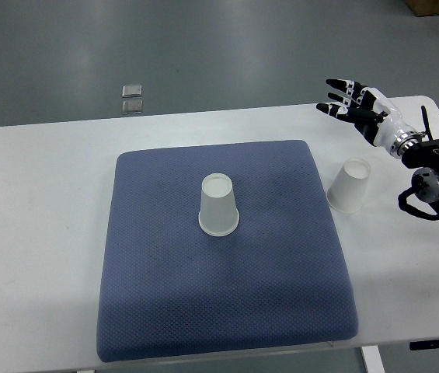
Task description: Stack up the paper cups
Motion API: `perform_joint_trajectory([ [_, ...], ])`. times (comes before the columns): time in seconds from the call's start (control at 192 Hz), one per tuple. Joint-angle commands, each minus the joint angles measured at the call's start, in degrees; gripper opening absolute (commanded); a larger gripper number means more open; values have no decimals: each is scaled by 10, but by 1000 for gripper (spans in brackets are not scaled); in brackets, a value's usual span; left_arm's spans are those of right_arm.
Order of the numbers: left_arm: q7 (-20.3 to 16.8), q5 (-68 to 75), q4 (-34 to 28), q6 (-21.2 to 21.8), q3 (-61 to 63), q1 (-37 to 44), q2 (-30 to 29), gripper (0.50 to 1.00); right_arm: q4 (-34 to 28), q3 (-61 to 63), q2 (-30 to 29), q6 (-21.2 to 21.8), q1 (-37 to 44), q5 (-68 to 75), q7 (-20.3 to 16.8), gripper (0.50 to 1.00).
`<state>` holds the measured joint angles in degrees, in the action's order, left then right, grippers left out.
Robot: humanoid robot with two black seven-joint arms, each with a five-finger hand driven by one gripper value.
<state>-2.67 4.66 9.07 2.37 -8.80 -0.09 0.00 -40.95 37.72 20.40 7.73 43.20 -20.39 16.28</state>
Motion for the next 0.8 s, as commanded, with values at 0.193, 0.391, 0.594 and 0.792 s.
perform_joint_trajectory([
  [0.193,1,-1,-3,5,-1,4,0,1000,2,5,-1,-1,0,2,2,928],
  [0.391,1,-1,2,1,0,2,0,1000,2,10,-1,-1,0,5,3,928],
  [0.594,1,-1,-1,1,0,2,0,1000,2,10,-1,-1,-3,8,2,928],
  [0.792,2,-1,0,1,0,2,0,1000,2,12,-4,-2,-4,11,2,928],
])
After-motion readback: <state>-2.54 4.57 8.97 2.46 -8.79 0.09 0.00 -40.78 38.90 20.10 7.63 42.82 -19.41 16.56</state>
